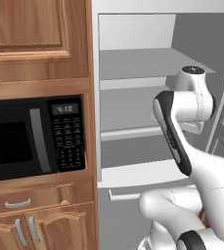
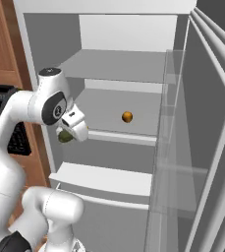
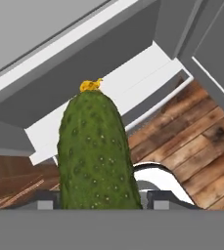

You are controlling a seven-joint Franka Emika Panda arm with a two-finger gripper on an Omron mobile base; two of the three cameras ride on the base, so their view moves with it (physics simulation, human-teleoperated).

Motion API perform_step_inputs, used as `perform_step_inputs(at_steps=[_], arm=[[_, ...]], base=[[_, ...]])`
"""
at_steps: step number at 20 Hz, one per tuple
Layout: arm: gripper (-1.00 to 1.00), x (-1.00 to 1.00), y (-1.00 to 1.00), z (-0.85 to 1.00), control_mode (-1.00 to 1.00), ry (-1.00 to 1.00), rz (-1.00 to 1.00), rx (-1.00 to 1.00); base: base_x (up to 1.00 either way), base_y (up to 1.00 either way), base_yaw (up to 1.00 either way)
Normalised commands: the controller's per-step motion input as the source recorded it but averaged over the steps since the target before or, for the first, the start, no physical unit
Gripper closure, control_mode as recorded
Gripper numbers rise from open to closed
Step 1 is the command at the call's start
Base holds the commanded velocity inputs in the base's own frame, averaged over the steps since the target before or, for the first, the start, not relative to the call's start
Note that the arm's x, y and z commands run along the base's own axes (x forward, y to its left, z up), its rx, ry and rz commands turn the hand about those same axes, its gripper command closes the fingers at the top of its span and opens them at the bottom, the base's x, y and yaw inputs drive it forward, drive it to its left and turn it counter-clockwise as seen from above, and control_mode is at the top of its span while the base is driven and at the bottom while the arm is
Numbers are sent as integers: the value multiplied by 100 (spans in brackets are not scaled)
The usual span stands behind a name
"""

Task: Pick cucumber from the fridge and place it on the plate on the counter.

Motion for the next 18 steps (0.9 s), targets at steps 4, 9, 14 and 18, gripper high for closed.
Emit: perform_step_inputs(at_steps=[4,9,14,18], arm=[[100,0,0,0,-100,0,0,0],[100,-18,25,0,100,-3,0,0],[100,0,0,0,100,0,0,0],[100,0,0,0,100,0,0,0]], base=[[0,0,0],[-12,16,0],[-62,99,-3],[-64,100,-5]])
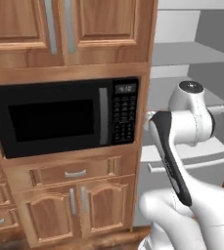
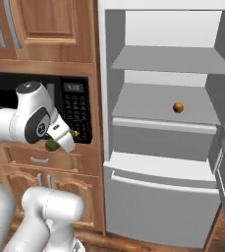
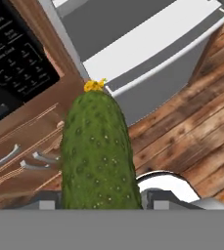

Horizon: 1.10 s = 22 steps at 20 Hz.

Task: Pick cucumber from the fridge and place it on the plate on the counter.

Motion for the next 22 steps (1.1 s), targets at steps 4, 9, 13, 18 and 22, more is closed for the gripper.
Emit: perform_step_inputs(at_steps=[4,9,13,18,22], arm=[[100,0,0,0,100,0,0,0],[100,0,0,0,100,0,0,0],[100,0,0,0,100,0,0,0],[100,0,0,0,100,0,0,0],[100,0,0,0,100,0,0,0]], base=[[-13,100,-3],[0,100,-4],[0,100,-3],[0,100,-3],[0,100,-4]])
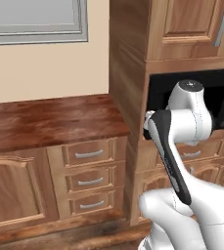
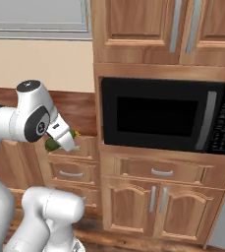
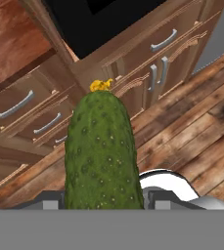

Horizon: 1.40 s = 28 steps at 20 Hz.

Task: Pick cucumber from the fridge and place it on the plate on the counter.

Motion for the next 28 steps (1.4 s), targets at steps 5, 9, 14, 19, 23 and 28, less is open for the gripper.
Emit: perform_step_inputs(at_steps=[5,9,14,19,23,28], arm=[[100,0,0,0,100,0,0,0],[100,0,0,0,100,0,0,0],[100,0,0,0,100,0,0,0],[100,0,0,0,100,0,0,0],[100,0,0,0,100,0,0,0],[100,0,0,0,100,0,0,0]], base=[[3,100,-3],[17,100,-7],[29,100,-6],[55,100,-10],[83,100,-11],[69,96,-1]])
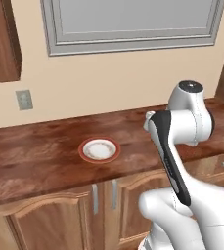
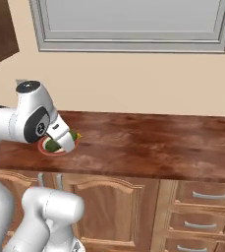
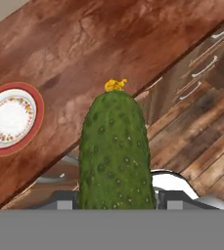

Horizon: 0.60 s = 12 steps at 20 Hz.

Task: Pick cucumber from the fridge and place it on the plate on the counter.

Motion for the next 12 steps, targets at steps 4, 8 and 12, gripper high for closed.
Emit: perform_step_inputs(at_steps=[4,8,12], arm=[[100,0,0,0,100,0,0,0],[100,0,0,0,100,0,0,0],[100,11,2,-2,-100,-2,0,0]], base=[[37,100,2],[11,61,5],[0,0,0]])
